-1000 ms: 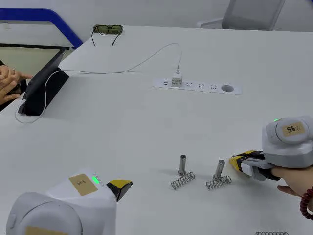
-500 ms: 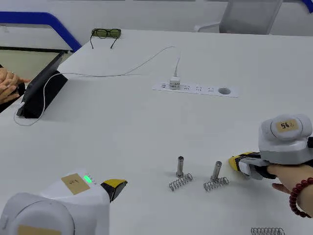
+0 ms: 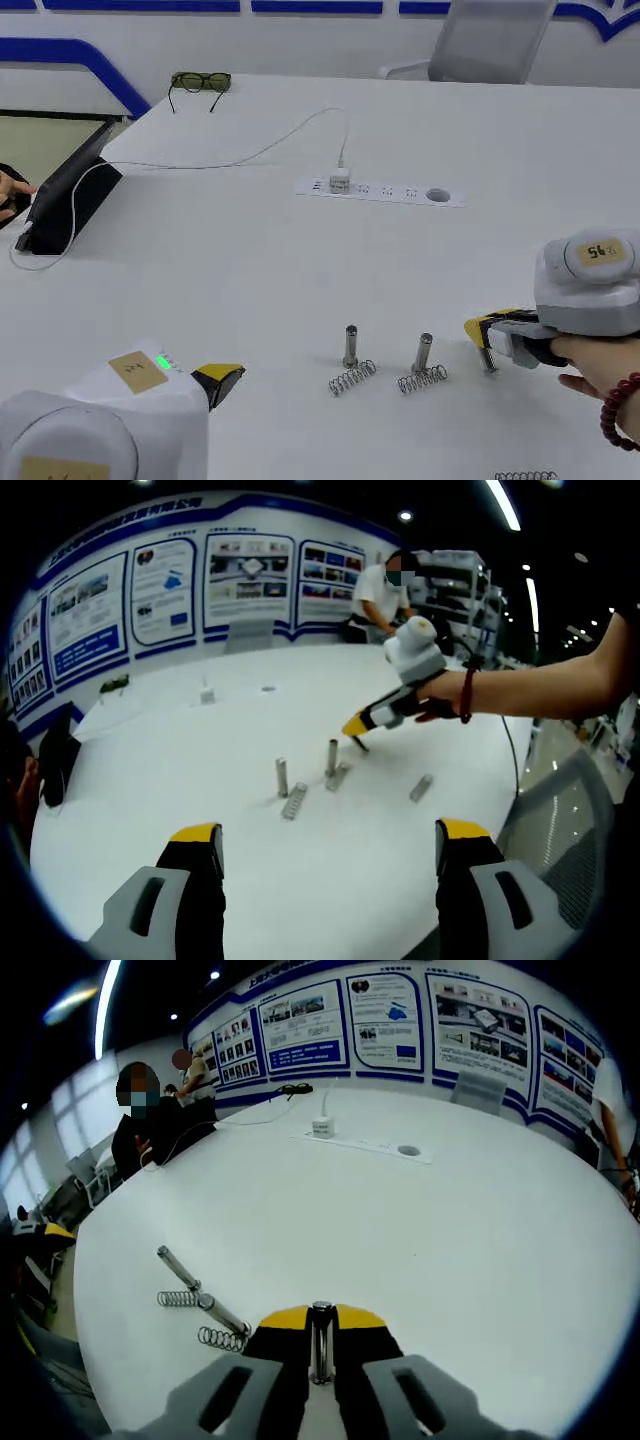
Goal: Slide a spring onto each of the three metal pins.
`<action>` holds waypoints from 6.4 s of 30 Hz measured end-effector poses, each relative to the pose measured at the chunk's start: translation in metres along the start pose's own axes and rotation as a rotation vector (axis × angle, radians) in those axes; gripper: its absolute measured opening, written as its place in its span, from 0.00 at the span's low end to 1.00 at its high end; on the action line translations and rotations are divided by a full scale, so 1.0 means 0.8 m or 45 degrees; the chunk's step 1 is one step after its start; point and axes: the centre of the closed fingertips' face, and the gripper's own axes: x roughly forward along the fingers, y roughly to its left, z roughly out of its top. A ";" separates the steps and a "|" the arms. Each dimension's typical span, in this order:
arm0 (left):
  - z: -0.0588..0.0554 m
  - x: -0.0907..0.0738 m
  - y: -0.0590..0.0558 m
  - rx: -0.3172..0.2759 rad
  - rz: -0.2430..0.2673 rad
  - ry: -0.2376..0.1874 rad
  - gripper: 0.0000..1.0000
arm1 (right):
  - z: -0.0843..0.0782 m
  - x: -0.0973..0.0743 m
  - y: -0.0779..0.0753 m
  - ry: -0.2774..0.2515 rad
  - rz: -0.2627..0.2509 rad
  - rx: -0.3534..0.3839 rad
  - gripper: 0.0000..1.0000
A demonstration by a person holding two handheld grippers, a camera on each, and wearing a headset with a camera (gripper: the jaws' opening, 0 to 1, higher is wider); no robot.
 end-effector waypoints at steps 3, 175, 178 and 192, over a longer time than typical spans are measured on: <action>-0.001 -0.001 -0.001 -0.004 0.000 -0.001 0.88 | -0.003 -0.005 0.000 0.003 -0.004 -0.014 0.08; -0.014 0.121 0.017 0.095 -0.236 0.017 0.10 | -0.023 -0.142 0.065 -0.383 0.254 0.061 0.72; -0.003 0.112 0.013 0.076 -0.235 -0.033 0.10 | -0.021 -0.140 0.071 -0.392 0.277 0.102 0.68; 0.039 0.074 -0.019 -0.032 -0.291 -0.233 0.10 | 0.015 -0.141 0.116 -0.484 0.450 0.258 0.56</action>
